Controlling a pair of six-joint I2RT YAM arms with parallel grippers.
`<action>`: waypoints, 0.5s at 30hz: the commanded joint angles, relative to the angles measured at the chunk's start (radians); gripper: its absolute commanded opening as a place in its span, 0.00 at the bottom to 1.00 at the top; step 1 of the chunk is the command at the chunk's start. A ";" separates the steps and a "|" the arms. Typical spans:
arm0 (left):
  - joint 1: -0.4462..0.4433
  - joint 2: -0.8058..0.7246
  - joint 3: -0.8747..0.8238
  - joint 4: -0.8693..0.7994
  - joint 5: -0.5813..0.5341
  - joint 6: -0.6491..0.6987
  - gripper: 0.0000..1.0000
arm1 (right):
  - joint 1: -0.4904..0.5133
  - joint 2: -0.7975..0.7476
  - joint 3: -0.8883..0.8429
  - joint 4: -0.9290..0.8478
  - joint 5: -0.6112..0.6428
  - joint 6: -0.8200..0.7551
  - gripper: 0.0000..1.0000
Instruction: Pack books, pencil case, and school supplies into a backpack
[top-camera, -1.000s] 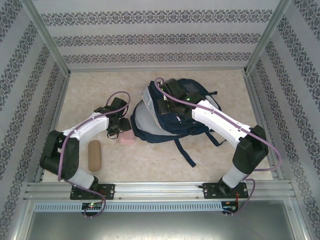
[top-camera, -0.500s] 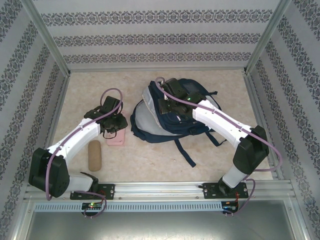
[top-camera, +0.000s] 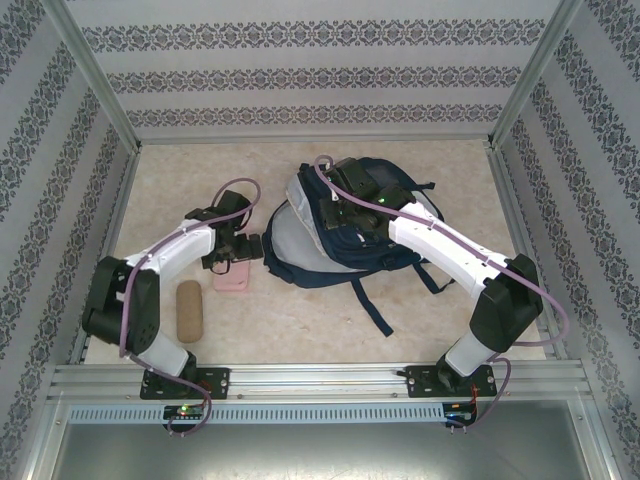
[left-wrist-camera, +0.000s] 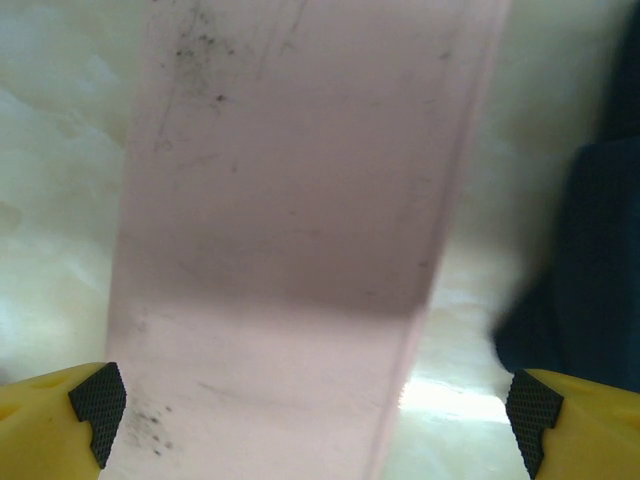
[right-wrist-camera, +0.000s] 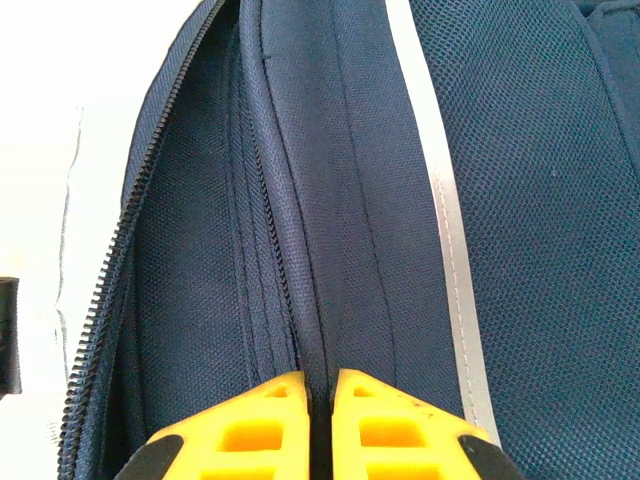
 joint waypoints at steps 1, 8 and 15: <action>0.012 0.046 0.041 -0.060 -0.058 0.098 1.00 | -0.015 -0.045 -0.015 -0.002 0.019 0.026 0.09; 0.014 0.162 0.079 -0.090 -0.092 0.109 1.00 | -0.018 -0.038 -0.010 -0.001 0.013 0.025 0.10; 0.013 0.215 0.082 -0.097 -0.118 0.099 1.00 | -0.021 -0.030 -0.003 0.003 0.005 0.021 0.10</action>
